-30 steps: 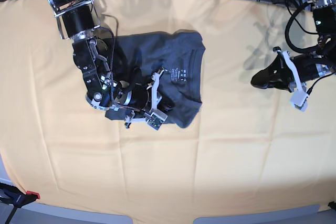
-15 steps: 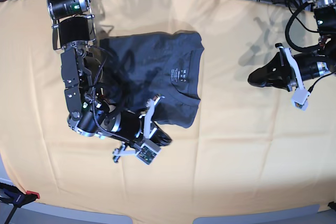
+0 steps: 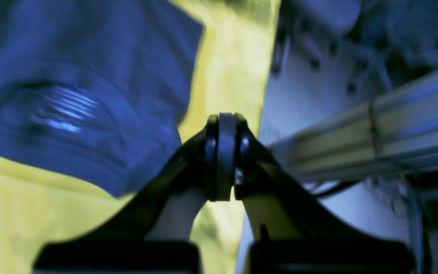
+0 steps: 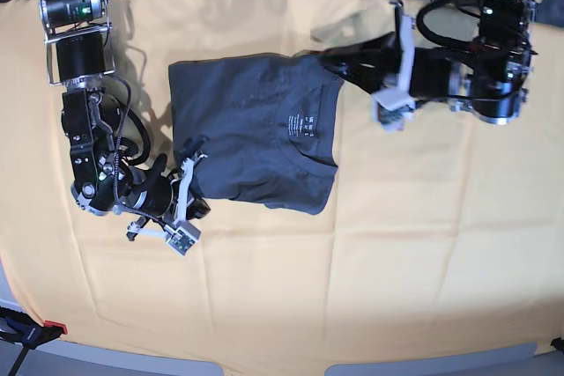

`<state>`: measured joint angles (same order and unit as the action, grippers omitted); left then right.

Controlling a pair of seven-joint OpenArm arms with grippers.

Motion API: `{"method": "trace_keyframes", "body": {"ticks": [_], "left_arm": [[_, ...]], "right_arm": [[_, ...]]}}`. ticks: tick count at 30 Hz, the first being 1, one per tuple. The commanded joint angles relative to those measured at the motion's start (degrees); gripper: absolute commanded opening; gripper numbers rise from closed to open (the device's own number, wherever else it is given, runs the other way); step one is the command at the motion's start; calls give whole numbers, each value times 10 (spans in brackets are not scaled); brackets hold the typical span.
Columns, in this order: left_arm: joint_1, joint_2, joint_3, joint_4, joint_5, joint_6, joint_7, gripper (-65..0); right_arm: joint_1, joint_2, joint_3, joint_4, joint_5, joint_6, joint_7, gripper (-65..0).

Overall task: Fold the T-shirt properly
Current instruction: 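Grasp the shirt's collar edge with the left gripper and lift it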

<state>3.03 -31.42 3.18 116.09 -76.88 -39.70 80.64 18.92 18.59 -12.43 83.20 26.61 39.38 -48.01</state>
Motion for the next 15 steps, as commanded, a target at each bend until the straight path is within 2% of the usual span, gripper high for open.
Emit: {"method": "trace_keyframes", "body": {"ticks": [1,4,7,11,15], "left_arm": [[-6,-1,14,7,11,-3,-6,-650],[0,16,63,3,107,-3,-10,-650],[15,18,94,-1,212,-3,-80,-650],[40,18,111,-2,342,-3,-181,-650],[43,18,111,-11,409,20,-229,-650]], "right_arm": [[17,11,3,-7,6,5,9,-650],[19,19,3,-35,7,6,20,-650],[19,23,3,-35,37,6,23,-650],[19,24,3,-35,35,6,18,-650],[19,24,-7,-35,34,6,21,-650]]}}
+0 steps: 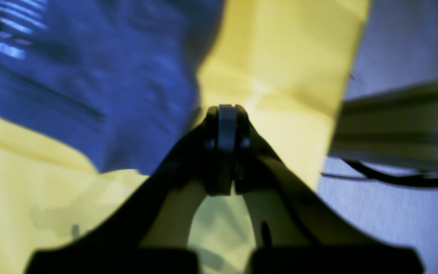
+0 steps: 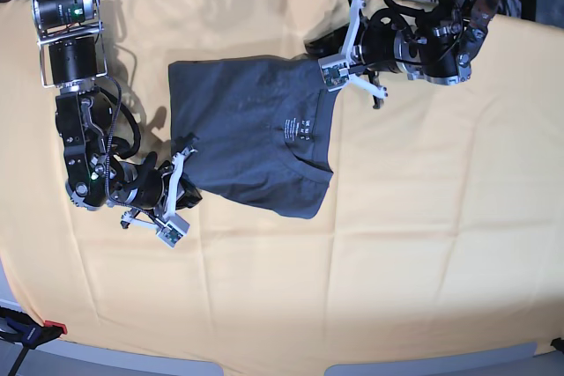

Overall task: Fold the T-shirt properly
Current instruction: 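Grasp the shirt's collar edge with the left gripper and lift it, then fold the lifted edge over the shirt toward the right gripper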

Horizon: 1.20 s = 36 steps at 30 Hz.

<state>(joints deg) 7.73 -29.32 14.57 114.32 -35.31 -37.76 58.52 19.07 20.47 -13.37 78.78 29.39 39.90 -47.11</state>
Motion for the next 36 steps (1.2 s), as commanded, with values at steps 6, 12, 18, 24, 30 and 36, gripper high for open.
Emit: {"method": "trace_keyframes", "body": {"ticks": [6,12,18,24,30,36], "left_arm": [[-5,19,-3,-15,-9,0,-18,-650],[-5,60,-3,-50,-9,-19,-24,-650],[-21,66,-3,-80,30,-15,-42,-650],[-85,66,-3,-175,81,-12,-150,-650],[-178,75,-3,-348,140,-12,-318,-650],[-257,122,-3,-527,193,-16,-473,-650]], "right_arm": [[17,5,-30,9,-35,1,38,-650],[17,5,-59,9,-57,1,33,-650],[17,29,-58,9,-20,1,-19,-650],[15,74,-58,10,116,1,-133,-650],[-8,99,-58,10,228,1,-160,-650],[-54,101,-58,17,266,1,-160,-650]]}}
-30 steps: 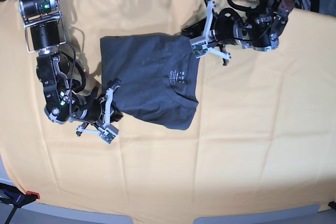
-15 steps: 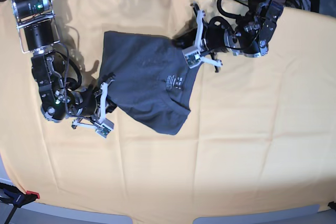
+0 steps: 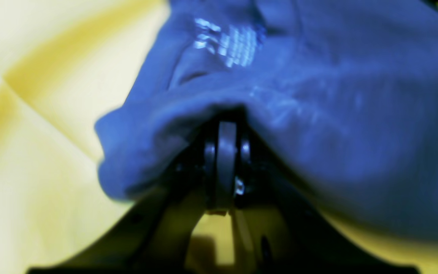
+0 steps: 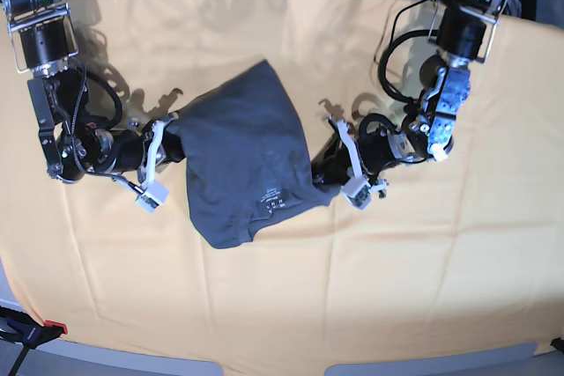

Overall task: Fold the T-shirt properly
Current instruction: 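Fold the lifted edge over the shirt toward the right gripper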

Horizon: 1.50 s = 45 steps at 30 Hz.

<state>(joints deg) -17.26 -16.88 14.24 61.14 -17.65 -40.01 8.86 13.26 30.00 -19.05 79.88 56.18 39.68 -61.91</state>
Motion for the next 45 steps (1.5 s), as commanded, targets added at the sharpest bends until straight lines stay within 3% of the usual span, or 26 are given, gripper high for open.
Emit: {"method": "trace_keyframes", "body": {"ticks": [1,6,11,14,18,21,23,25,30,33,36,40,45], "left_arm": [[-17,9,0,-21,31,5,1,-650],[-57,52,0,-111,108,6,-91,-650],[-95,53,0,-121,132,4,-96,-650],[-126,36,0,-120,119,0,-59,-650],[-157,5,-1,-103,23,0,29,-650],[-168,-23,-1,-67,-84,0,141,-650],[-167,-43,-6,-35,-160,0,210,-650],[-167,-58,-19,-5,-242,0,279,-650],[-167,-59,-83,53,-492,0,444,-650],[-165,-49,-100,57,-577,0,524,-650],[-150,-23,-100,57,-602,0,557,-650],[-120,20,-100,56,-599,0,555,-650],[-73,68,-100,56,-510,0,541,-650]], "right_arm": [[-5,5,-1,12,0,3,-12,-650],[-45,5,0,72,10,3,-12,-650],[-82,5,1,153,-13,3,-25,-650],[-88,6,6,196,-103,-55,-27,-650],[-89,7,36,240,-199,-119,-27,-650],[-88,7,73,243,-211,-144,-27,-650],[-88,7,105,243,-185,-153,-26,-650],[-88,5,144,243,-128,-124,-22,-650],[-92,3,225,243,99,3,-25,-650],[-101,-7,231,243,192,3,-54,-650],[-117,-38,231,242,207,3,-88,-650],[-143,-78,231,242,188,3,-88,-650],[-174,-110,231,242,126,3,-86,-650]]}}
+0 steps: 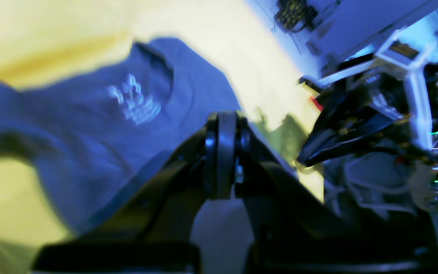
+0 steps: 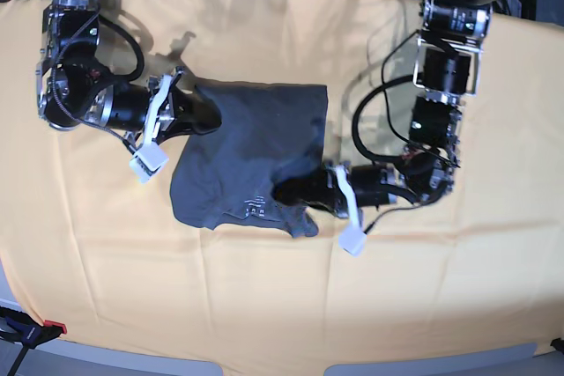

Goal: Fold the T-shirt properly

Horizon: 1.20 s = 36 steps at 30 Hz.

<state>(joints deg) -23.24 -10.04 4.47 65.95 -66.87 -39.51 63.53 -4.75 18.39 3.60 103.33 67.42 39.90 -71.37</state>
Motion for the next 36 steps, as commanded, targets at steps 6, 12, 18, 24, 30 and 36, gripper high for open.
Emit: {"method": "trace_keyframes", "body": {"ticks": [6,12,18,24,30,36], "left_arm": [[62,13,0,7,234,-5,-220,-650],[82,9,0,11,242,-5,-216,-650],[73,-12,-2,105,93,-5,-116,-650],[73,-53,-2,220,-5,-5,14,-650],[119,-122,-28,286,-125,-5,70,-650],[213,-181,-104,395,-181,-5,131,-650]], "right_arm": [[-45,1,4,6,-115,1,40,-650],[-59,23,7,10,-214,1,44,-650],[-59,31,57,83,-212,-21,27,-650],[-59,38,168,151,-97,-23,16,-650],[-85,52,294,151,136,-7,-58,-650],[-142,68,374,154,176,1,-86,-650]]}}
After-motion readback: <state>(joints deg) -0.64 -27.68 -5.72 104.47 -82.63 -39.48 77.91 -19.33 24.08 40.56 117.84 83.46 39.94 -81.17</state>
